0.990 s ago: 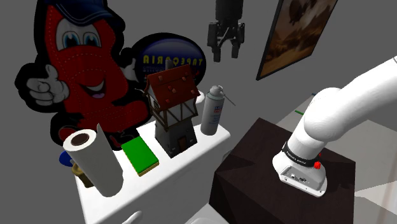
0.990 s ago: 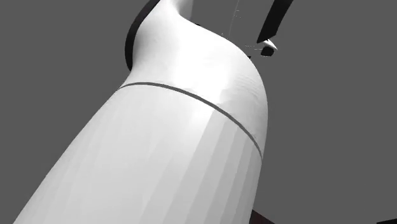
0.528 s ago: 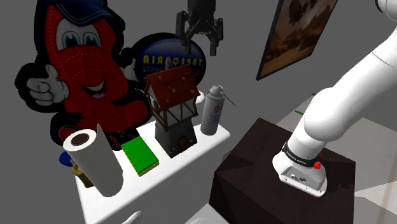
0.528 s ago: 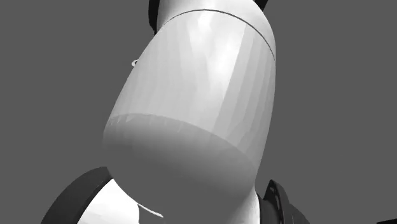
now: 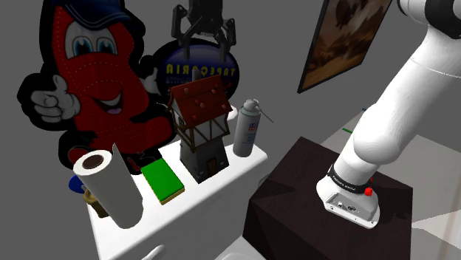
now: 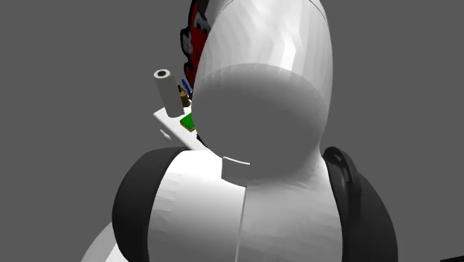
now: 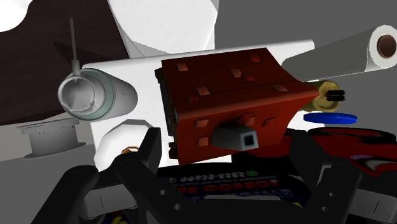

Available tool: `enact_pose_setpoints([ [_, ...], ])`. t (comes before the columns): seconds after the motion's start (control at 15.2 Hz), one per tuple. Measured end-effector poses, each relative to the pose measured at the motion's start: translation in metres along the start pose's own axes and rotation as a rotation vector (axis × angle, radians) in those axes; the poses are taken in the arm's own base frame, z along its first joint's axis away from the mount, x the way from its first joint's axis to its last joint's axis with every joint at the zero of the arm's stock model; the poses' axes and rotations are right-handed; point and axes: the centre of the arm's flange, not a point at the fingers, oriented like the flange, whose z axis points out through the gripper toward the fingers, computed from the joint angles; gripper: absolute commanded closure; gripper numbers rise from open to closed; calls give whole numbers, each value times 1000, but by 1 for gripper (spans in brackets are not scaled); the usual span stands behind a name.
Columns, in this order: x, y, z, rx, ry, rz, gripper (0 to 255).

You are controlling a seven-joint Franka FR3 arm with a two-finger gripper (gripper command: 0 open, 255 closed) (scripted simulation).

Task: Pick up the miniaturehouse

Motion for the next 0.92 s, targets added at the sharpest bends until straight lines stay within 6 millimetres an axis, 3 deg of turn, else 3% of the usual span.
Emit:
enact_pose_setpoints([
  [0.33, 10, 4, 22, 2, -1, 2, 0],
  [0.4, 11, 4, 24, 2, -1, 2, 255],
  [0.92, 11, 4, 25, 3, 1, 1, 255],
])
